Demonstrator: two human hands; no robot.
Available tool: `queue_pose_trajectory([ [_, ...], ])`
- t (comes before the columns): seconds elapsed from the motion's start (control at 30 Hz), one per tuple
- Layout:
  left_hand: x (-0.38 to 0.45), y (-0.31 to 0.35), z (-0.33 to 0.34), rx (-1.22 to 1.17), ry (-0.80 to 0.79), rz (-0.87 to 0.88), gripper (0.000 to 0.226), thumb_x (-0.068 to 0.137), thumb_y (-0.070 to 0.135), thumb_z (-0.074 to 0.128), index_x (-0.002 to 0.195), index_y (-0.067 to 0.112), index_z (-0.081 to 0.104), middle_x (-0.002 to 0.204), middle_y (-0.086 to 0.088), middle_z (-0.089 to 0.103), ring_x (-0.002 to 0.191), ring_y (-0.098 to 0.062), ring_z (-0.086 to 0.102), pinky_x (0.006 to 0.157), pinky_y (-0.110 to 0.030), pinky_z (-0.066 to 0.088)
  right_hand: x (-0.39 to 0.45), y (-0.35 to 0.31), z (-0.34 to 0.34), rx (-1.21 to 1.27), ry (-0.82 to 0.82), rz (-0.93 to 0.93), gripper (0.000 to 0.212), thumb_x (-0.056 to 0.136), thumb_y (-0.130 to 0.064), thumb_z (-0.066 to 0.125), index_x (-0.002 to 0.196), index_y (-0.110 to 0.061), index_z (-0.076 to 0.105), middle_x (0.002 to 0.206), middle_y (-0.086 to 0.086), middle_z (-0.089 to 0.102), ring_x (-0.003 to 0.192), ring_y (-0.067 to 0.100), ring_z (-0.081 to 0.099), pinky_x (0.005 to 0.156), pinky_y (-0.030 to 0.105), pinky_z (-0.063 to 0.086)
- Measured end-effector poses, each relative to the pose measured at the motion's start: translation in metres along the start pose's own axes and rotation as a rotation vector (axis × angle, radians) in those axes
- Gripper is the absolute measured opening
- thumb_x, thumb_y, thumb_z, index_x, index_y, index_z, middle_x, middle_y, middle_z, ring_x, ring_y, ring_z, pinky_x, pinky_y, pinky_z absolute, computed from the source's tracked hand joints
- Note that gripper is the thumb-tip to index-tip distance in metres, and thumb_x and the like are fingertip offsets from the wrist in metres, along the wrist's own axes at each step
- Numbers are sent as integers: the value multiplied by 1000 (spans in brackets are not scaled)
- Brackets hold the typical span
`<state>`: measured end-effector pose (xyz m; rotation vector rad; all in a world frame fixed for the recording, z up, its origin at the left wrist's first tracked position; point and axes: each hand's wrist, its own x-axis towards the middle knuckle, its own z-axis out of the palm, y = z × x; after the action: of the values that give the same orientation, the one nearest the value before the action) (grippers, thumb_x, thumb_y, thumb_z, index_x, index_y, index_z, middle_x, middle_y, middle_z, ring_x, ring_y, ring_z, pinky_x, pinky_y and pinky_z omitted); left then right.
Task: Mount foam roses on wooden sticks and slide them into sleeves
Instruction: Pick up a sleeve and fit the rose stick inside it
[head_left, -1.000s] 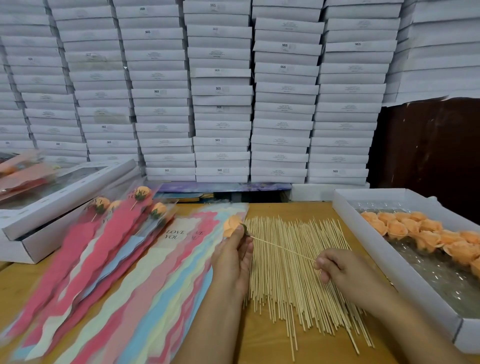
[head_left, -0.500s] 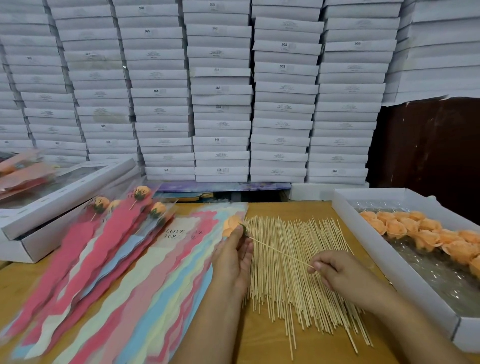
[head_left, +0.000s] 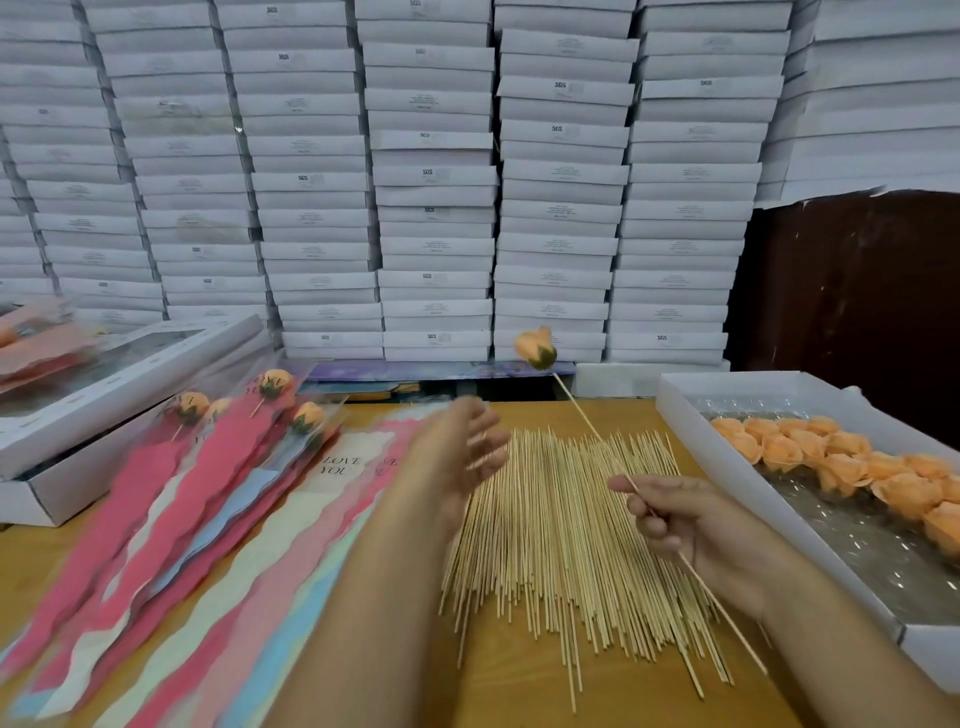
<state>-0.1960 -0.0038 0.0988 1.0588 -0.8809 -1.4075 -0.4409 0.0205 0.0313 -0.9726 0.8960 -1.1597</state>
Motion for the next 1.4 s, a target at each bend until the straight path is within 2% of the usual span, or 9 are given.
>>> queue_pose_trajectory([
  [0.27,43,27,-116,1007,266,289,16,90,-1,58,89,12,68,89,-12,63,82,-29,59,71,-30,40,6,11,-4,-8,-18,32,39,78,-4,67,117,1,64,92,18,72,71,20,70,60,28,59],
  [0.37,59,1,-175,1506,231,119,15,96,18,61,99,7,70,102,-13,68,102,-30,64,74,-27,42,9,13,-7,-19,-18,31,39,78,-5,68,117,0,64,93,17,72,70,19,69,59,28,59],
  [0.43,63,-10,-197,1673,211,61,33,98,39,60,76,14,55,81,-3,59,87,-24,61,66,-29,36,9,13,-7,-15,-15,26,39,78,-5,68,116,0,65,93,17,72,70,20,69,59,28,59],
  [0.57,69,-19,-211,1715,207,127,47,99,48,55,66,15,48,65,0,51,64,-19,52,61,-31,39,9,13,-6,-13,-6,22,39,77,-4,66,115,1,65,91,18,72,67,19,68,57,27,58],
  [0.7,62,-22,-202,1854,219,163,42,103,47,46,79,15,57,78,1,62,73,-18,59,74,-33,53,9,14,-7,-12,-3,25,39,77,-3,66,116,1,64,91,18,72,67,19,69,57,27,59],
  [0.83,57,-23,-192,2019,245,208,22,102,12,39,99,16,61,102,-3,67,94,-20,67,82,-33,55,10,14,-9,-12,6,24,40,77,-3,66,117,2,63,91,18,72,67,19,69,58,27,59],
  [1.0,47,-18,-177,2091,315,206,25,95,4,42,105,18,59,100,-1,67,95,-23,68,75,-35,55,11,14,-9,-21,19,12,42,77,-4,66,118,1,62,90,17,72,66,18,68,57,26,58],
  [1.23,26,-20,-128,1925,189,369,26,94,20,47,107,23,70,98,2,70,84,-18,67,70,-29,57,11,14,-9,-25,15,5,42,76,-6,67,117,1,63,90,16,72,66,18,69,57,26,58],
  [1.4,24,-22,-115,1825,-7,220,50,94,69,45,77,23,59,72,6,58,61,-10,51,59,-26,43,11,14,-11,-29,22,-6,42,77,-7,66,118,1,63,91,16,72,68,18,69,58,26,58],
])
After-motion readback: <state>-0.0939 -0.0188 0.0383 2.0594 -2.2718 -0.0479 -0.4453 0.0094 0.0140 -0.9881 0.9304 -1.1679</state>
